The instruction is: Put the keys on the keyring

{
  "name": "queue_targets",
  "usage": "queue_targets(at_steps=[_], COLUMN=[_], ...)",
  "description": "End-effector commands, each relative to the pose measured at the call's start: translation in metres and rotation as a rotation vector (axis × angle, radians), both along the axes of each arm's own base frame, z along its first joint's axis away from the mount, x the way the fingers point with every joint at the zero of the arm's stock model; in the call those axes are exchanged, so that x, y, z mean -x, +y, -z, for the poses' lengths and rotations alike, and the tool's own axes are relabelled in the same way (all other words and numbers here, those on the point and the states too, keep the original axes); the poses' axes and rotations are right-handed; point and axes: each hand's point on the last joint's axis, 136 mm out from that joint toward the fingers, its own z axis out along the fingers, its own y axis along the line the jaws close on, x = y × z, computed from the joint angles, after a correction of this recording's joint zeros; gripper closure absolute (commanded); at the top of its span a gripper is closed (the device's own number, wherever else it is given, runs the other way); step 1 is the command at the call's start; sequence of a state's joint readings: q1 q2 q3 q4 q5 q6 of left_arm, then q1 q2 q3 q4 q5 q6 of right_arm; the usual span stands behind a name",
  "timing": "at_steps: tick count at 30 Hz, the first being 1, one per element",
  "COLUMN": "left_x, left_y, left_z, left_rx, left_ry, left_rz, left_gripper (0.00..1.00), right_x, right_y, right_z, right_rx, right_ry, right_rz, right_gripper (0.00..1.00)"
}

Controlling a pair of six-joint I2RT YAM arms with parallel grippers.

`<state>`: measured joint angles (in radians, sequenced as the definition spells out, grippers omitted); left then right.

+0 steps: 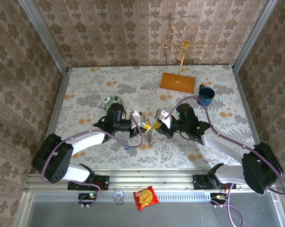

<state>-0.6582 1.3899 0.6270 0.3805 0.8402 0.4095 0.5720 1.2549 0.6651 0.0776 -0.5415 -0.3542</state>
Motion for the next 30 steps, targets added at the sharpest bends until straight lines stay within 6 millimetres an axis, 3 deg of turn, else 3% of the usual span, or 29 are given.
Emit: queue_targets(at_steps=[1,7,14,19,25,30], left_x=[0.003,-0.001,-0.007,-0.010,-0.008,-0.006], left_y=[0.001,0.002,-0.001,-0.003,-0.001,-0.001], left_z=[-0.014,-0.020,-0.030,-0.031,-0.027,-0.027], left_rx=[0.054,0.096,0.199,0.215,0.205,0.210], left_ry=[-0.011,-0.008,0.022,0.028,0.039,0.045], left_rz=[0.012,-0.011,-0.041,-0.046,-0.039,-0.026], left_gripper=[1.00,1.00,1.00,1.00,1.00,1.00], right_x=[0.001,0.000,-0.002,-0.007,-0.007,-0.005], right_y=[0.004,0.000,0.002,0.003,-0.007,-0.005], right_z=[-0.003,-0.007,0.002,-0.004,-0.024,-0.023], right_rx=[-0.019,-0.029,-0.036,-0.064,-0.120,-0.126], right_ry=[0.011,0.008,0.043,0.020,-0.053,-0.043], right_rz=[-0.023,-0.019,-0.005,0.012,0.034,0.017], right_gripper=[1.00,1.00,1.00,1.00,0.78,0.73])
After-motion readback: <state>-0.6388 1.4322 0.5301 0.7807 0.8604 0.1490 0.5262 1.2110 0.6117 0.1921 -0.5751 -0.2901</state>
